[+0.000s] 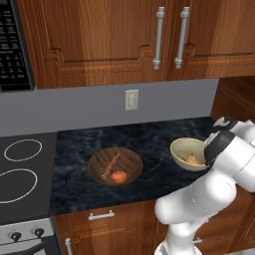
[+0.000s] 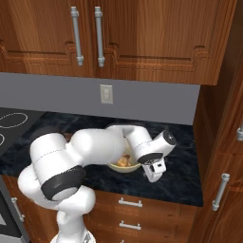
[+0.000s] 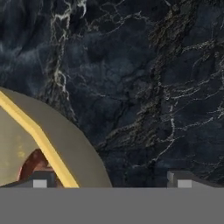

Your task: Place the bowl containing the mushroom and onion in the microwave. Close the microwave door and press the start button to microwave the meal.

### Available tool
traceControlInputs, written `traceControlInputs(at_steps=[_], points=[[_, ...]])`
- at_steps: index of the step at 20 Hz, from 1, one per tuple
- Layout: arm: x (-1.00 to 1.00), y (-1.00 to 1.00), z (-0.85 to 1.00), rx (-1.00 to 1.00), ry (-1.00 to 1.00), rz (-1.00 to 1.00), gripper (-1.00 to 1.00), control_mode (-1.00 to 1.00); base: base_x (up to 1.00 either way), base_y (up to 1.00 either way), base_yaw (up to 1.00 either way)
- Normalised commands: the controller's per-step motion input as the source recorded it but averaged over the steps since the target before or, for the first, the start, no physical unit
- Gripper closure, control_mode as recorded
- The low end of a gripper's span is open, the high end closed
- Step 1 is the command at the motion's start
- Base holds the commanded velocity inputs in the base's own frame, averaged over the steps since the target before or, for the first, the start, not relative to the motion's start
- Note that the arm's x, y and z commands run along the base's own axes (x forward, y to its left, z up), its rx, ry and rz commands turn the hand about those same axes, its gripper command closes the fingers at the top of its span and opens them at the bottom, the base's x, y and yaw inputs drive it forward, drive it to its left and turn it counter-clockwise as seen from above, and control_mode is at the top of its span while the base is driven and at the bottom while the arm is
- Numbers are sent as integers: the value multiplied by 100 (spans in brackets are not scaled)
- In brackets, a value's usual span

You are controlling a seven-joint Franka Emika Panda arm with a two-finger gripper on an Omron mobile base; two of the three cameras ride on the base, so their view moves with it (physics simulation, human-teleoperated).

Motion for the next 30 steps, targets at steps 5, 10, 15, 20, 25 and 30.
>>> traceControlInputs(at_steps=[5,10,15,20,25,30], points=[[0,36,-23,0,-6,0,100,-100,0,0,0],[0,57,-23,-1,-10,0,100,-100,0,0,0],[0,6,-2,0,0,0,100,-100,0,0,0],[0,0,3,0,0,0,100,-100,0,0,0],[-18,0,46,0,-2,1,100,-100,0,0,0],[-37,25,69,-3,-19,1,100,-100,0,0,0]])
